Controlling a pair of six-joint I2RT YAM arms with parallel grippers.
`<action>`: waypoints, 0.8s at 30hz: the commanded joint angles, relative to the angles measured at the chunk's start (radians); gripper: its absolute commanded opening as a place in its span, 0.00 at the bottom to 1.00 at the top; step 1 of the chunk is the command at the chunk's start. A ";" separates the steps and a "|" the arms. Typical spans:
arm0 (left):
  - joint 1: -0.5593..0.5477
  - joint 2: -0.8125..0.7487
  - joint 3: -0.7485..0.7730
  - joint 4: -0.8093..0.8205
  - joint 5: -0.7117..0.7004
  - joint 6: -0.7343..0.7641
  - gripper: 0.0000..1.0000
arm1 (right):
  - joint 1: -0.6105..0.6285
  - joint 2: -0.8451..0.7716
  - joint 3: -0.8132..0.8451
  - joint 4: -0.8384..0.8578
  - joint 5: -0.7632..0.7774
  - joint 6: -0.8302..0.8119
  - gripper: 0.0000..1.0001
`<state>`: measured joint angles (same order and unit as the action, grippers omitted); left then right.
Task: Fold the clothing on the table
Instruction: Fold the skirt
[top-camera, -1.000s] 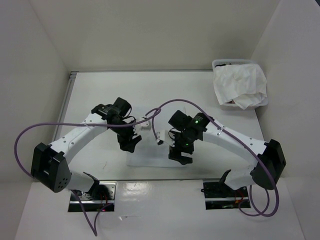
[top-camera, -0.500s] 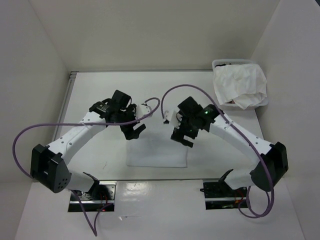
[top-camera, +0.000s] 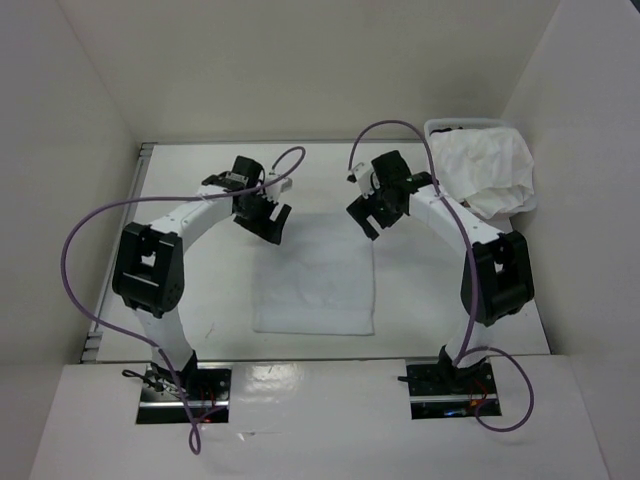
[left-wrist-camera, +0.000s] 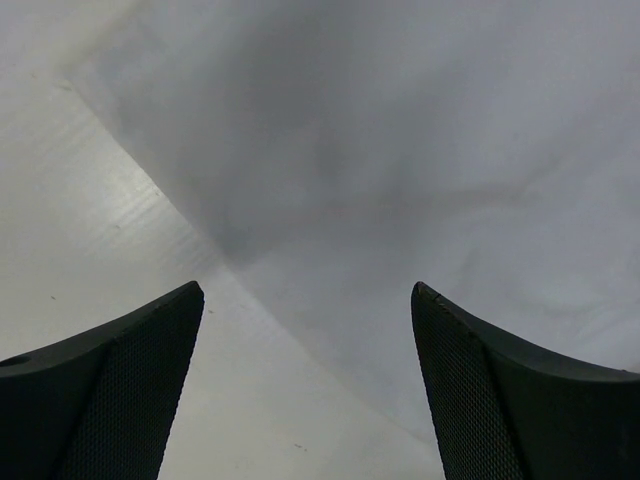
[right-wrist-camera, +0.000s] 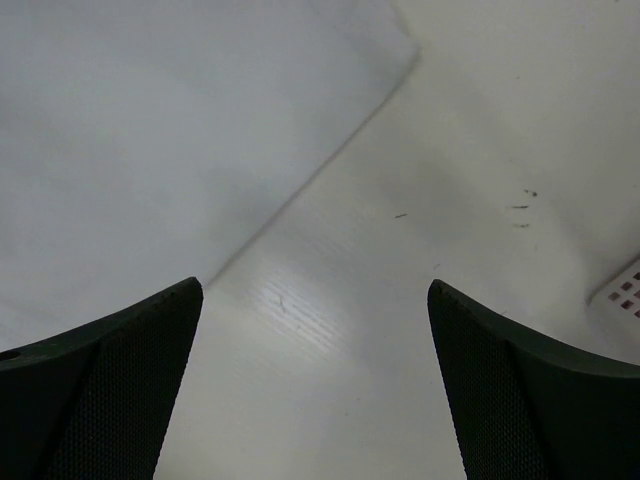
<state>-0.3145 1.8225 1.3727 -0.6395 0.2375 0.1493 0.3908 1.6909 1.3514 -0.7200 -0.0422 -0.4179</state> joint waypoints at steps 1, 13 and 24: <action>0.021 0.021 0.075 0.070 -0.003 -0.102 0.91 | -0.039 0.036 0.087 0.090 -0.010 0.079 0.97; 0.049 0.141 0.097 0.133 -0.104 -0.228 1.00 | -0.095 0.070 0.107 0.123 -0.019 0.155 0.99; 0.049 0.222 0.200 0.051 -0.182 -0.277 1.00 | -0.095 0.262 0.239 0.067 -0.008 0.226 0.99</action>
<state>-0.2687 2.0129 1.5352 -0.5560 0.0925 -0.0917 0.2981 1.9125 1.5223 -0.6472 -0.0444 -0.2302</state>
